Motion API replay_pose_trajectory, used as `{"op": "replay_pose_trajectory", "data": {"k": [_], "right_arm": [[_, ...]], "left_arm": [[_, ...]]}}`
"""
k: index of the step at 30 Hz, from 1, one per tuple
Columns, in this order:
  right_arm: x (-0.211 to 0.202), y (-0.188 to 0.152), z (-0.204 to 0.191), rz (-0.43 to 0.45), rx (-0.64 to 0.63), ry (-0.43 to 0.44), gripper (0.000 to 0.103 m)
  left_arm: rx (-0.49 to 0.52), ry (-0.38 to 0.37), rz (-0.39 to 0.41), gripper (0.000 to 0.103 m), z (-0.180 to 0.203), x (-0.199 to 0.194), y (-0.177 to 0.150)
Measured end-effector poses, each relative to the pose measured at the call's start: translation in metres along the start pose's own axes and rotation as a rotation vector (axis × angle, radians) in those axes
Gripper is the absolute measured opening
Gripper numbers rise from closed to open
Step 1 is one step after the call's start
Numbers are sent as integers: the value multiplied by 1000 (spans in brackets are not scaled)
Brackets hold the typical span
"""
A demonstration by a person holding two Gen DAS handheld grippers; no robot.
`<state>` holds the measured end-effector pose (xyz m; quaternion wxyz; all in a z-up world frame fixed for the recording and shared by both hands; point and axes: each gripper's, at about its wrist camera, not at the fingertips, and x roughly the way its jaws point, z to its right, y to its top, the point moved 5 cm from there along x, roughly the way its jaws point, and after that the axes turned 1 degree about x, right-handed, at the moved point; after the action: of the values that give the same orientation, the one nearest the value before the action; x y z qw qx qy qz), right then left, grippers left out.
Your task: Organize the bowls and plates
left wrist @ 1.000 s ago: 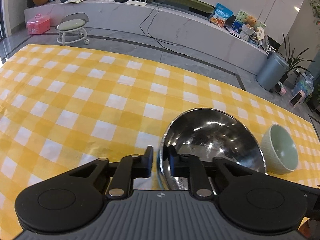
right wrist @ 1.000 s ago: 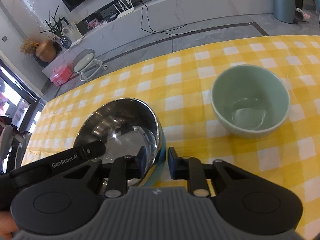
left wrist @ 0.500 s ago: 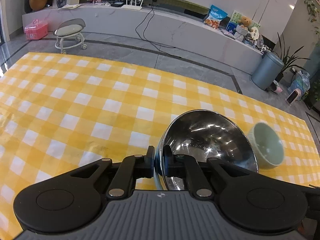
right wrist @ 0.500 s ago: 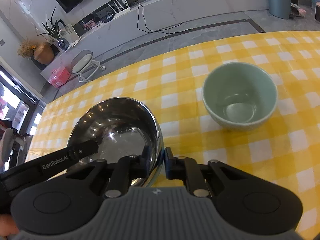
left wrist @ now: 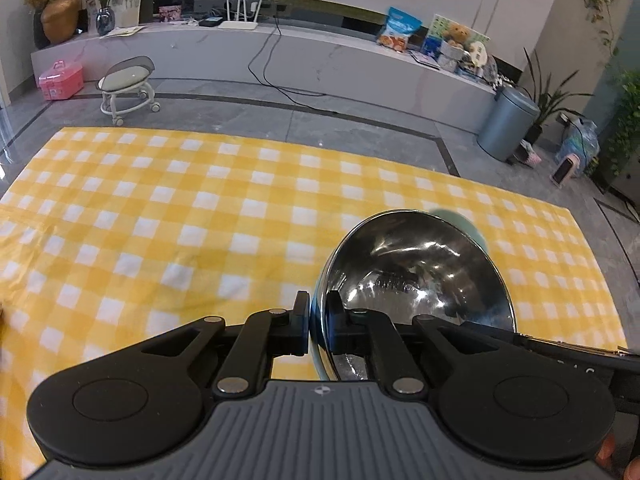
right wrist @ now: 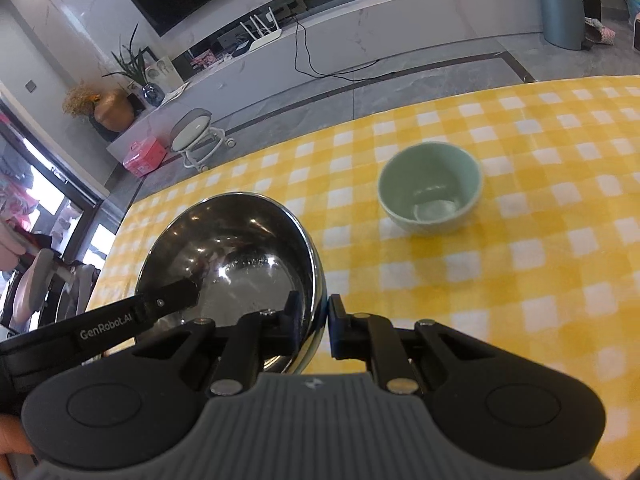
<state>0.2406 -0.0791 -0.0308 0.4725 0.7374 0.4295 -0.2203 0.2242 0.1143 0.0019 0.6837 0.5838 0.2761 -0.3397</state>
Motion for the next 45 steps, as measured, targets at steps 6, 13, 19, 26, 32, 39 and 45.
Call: {"op": "replay_pose_trajectory", "data": {"k": [6,13,19,26,32,39,45], "right_arm": [[-44,-14,15,-6,-16,8,11],[-95,-33,41,-15,-33,6,11],[-132,-45,68,-25,-32,-12,11],[-154,-65,100,-56,-16,-59,11],[-157,-87,124,-86,-16,-97,10],[-149,-99,139,-110,-32,-143,7],[-141,-101,145,-130,-34,-154,7]], "left_arm": [[30,-24,-13,9,26,-28,-19],[62,-67,-48,11,60,-53,-41],[82,-105,-80,11,93,-64,-61],[80,-143,-166,11,120,-57,-93],[101,-156,-252,12,136,-46,-120],[153,-143,-298,12,150,-37,-136],[186,-131,-336,12,152,-27,-142]]}}
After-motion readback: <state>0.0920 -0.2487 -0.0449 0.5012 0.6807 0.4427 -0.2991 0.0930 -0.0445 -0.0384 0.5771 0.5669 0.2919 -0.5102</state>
